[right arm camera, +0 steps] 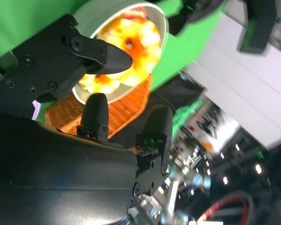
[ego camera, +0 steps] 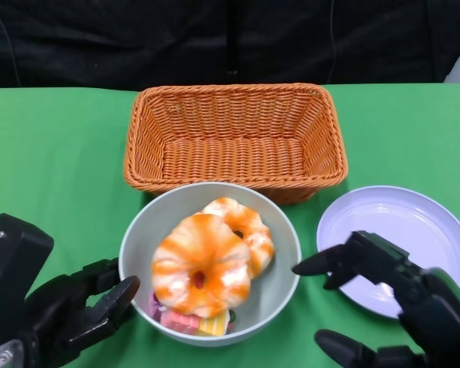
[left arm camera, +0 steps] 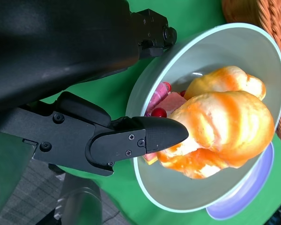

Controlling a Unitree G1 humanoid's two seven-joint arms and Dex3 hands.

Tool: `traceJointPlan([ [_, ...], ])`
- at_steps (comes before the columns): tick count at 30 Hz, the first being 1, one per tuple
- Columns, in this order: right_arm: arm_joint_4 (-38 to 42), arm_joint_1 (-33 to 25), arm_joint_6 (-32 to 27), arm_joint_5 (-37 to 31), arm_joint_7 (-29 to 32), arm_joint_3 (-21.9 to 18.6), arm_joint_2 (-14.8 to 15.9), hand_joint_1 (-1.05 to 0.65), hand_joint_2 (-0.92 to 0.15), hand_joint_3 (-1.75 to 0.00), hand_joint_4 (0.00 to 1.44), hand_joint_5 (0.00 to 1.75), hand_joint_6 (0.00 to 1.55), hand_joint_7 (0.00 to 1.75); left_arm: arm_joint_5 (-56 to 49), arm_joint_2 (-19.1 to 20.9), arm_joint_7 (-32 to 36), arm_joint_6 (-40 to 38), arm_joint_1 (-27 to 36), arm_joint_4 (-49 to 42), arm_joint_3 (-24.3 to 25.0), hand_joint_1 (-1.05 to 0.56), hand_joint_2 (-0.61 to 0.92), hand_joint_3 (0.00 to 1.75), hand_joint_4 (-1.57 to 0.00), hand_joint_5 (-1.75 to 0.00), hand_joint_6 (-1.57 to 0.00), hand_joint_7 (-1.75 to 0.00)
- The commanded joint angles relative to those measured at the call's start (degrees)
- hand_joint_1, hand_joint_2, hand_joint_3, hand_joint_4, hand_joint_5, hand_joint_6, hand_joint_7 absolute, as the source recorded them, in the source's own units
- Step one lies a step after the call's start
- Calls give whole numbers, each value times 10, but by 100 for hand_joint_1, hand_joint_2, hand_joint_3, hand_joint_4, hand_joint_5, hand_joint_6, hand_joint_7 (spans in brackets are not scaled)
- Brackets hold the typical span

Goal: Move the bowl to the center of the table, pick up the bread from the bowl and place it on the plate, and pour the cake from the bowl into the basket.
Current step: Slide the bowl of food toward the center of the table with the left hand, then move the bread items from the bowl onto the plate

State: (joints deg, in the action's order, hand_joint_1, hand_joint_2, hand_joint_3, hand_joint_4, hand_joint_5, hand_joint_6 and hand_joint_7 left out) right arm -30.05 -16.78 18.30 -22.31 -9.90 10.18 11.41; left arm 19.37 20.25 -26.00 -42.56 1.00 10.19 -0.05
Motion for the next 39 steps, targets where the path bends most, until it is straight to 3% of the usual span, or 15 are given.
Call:
traceJointPlan([
  [1,-17,32,-34,-19,-21,11,7,-45,-77,-22,1,132,2,100,1,-4,7,-15,-6,21,-10,-80,92,55,-9,-4,-4,-1],
  [7,-24,69,-86,-76,-46,31,11,-49,-84,-9,0,113,1,91,-6,-1,1,-26,-18,37,-39,-78,92,58,-7,-3,-3,0],
  [14,12,100,-99,-120,-30,49,7,-51,-90,-3,0,97,4,78,-9,-4,-2,-35,-27,42,-55,-77,92,58,-8,-4,-3,0],
  [24,134,177,-92,-164,28,75,-3,-52,-92,-1,0,88,10,56,-25,3,-2,-17,-27,44,-73,-76,92,59,-8,-4,-5,-1],
  [29,210,222,-86,-187,61,90,-1,-53,-92,-1,0,79,11,45,-114,28,40,33,-14,60,-110,-69,92,61,-22,-11,-12,-4],
  [34,277,252,-74,-209,94,110,-1,-56,-92,-2,1,79,14,39,-160,17,72,47,-9,66,-116,-61,92,58,-34,-17,-22,-7],
  [39,333,273,-80,-213,103,130,-11,-59,-92,-5,0,80,15,35,-169,4,78,40,-8,76,-111,-61,92,60,-36,-16,-26,-7],
])
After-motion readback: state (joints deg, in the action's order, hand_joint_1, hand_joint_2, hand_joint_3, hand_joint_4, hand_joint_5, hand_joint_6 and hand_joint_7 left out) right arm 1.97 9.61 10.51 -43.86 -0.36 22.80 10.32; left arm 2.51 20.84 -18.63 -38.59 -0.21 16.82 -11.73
